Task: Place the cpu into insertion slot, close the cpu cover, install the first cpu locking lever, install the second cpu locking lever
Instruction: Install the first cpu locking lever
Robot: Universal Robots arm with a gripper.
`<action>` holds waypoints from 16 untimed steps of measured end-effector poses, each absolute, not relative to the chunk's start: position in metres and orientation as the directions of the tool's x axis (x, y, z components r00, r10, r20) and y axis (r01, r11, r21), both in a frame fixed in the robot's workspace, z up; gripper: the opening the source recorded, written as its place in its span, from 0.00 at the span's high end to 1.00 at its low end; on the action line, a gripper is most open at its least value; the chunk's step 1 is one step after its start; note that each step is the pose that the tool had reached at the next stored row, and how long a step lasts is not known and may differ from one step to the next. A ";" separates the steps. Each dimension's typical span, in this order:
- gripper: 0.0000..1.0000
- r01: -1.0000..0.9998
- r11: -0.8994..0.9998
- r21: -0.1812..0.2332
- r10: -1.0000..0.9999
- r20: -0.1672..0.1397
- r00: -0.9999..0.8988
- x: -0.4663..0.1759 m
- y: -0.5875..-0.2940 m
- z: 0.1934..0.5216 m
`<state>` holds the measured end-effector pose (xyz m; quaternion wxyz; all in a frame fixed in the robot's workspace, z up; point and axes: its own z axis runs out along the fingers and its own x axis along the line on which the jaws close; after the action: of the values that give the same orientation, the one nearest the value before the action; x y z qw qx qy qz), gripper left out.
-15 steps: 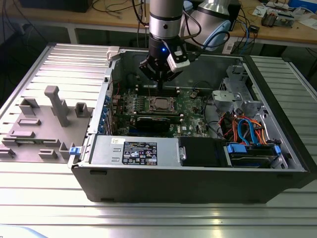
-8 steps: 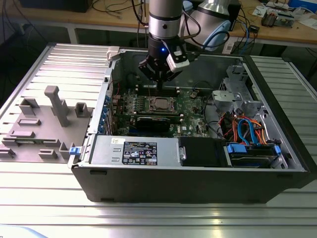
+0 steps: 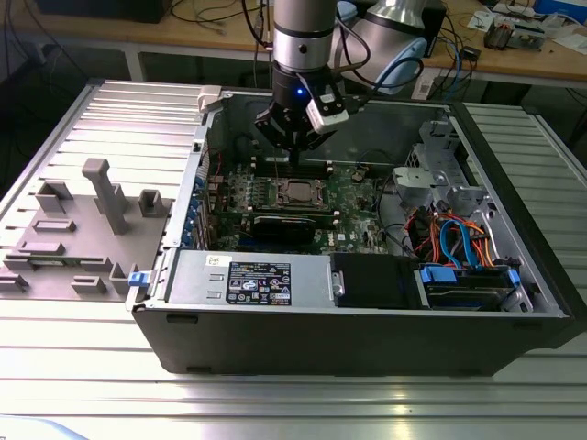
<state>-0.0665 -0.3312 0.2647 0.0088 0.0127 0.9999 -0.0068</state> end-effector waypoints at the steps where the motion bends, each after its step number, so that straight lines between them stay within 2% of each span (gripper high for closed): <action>1: 0.89 0.026 1.000 -0.013 0.025 -0.018 -1.000 -0.067 -0.331 0.265; 16: 0.89 0.026 1.000 -0.013 0.026 -0.018 -1.000 -0.072 -0.331 0.265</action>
<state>-0.0723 -0.3312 0.2647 0.0087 0.0128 0.9999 -0.0068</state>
